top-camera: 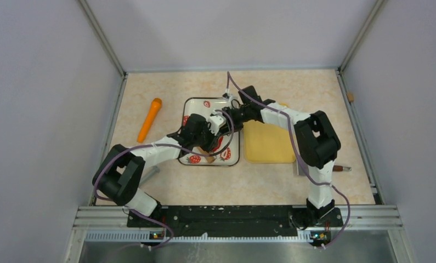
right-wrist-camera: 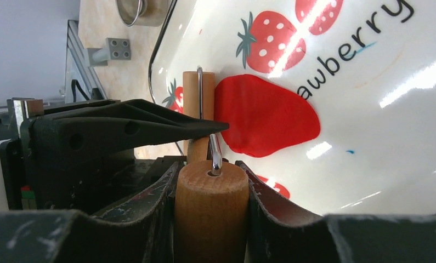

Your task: Roll out the dumpling wrappers from the dough

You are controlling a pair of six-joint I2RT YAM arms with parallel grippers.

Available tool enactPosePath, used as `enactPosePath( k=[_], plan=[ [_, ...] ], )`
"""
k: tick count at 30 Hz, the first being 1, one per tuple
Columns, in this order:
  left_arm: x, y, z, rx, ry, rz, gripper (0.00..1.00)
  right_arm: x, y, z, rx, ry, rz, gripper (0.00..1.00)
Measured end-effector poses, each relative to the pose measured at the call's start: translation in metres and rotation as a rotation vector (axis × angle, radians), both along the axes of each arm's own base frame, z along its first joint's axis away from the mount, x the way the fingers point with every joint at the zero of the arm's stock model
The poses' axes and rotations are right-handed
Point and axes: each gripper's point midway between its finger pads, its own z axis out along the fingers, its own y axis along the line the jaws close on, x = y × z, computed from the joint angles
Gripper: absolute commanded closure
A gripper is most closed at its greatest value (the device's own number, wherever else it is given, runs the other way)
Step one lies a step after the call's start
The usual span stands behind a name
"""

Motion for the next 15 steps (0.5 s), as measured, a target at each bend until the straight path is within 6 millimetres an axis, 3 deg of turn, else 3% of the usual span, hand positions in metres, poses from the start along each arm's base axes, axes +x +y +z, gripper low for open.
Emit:
enactPosePath(
  k=[7, 12, 15],
  plan=[
    [-0.012, 0.012, 0.009, 0.022, 0.037, 0.031, 1.00, -0.005, 0.014, 0.011, 0.016, 0.009, 0.042, 1.00],
    [-0.004, 0.021, 0.048, 0.008, -0.057, 0.041, 1.00, 0.005, 0.028, 0.051, 0.083, -0.062, 0.071, 1.00],
    [0.007, 0.017, 0.067, -0.006, -0.112, 0.030, 1.00, 0.013, 0.026, 0.073, 0.096, -0.140, 0.065, 1.00]
  ],
)
